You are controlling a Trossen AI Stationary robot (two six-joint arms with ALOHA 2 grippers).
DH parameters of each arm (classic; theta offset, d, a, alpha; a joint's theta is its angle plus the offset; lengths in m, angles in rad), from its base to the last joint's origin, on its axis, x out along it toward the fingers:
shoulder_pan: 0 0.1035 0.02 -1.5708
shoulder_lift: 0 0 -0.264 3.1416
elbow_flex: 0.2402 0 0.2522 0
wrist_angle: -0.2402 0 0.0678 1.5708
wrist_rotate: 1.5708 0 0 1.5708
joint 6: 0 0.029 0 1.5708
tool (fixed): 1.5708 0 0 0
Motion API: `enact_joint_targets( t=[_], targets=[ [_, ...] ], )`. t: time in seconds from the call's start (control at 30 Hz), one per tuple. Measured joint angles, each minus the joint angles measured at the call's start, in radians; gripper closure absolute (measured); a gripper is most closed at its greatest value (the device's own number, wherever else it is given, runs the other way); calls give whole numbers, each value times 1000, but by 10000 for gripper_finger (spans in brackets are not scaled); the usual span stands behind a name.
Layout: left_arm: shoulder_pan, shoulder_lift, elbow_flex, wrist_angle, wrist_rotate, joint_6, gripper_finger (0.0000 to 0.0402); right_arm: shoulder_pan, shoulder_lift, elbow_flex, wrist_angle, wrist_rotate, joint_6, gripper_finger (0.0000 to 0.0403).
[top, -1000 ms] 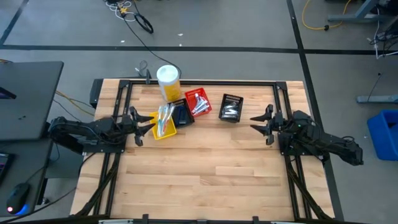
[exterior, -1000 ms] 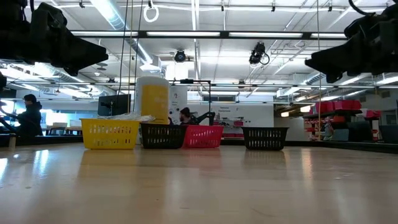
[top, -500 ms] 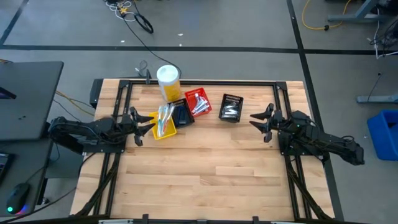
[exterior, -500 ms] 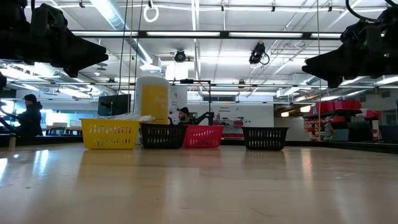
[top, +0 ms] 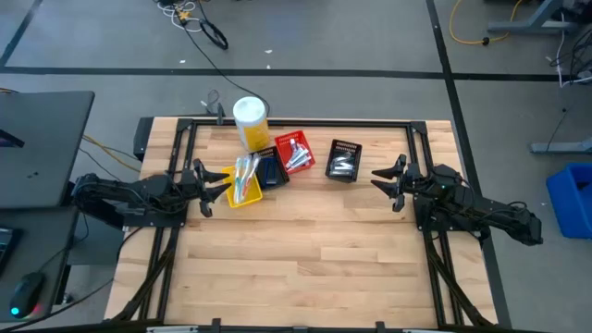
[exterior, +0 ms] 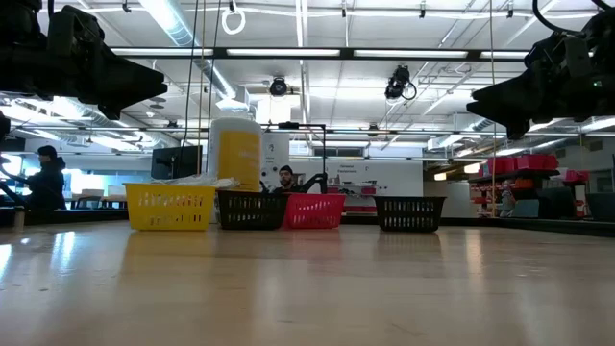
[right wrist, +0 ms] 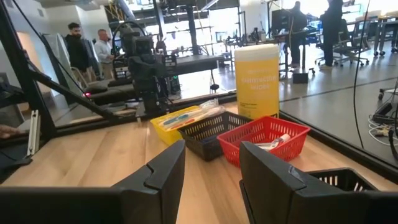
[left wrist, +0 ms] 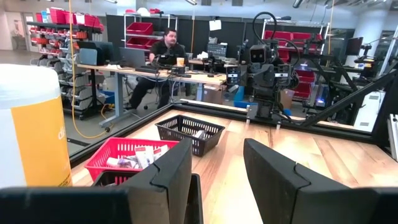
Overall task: Pick & Place Travel size toiletries
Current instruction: Return to Home Position
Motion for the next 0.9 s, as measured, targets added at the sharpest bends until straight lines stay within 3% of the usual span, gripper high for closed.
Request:
enact_joint_targets(
  t=[0.9],
  targets=[
    [0,0,-1,11,0,0,248,0,0,0,0,0,0,242]
  ],
)
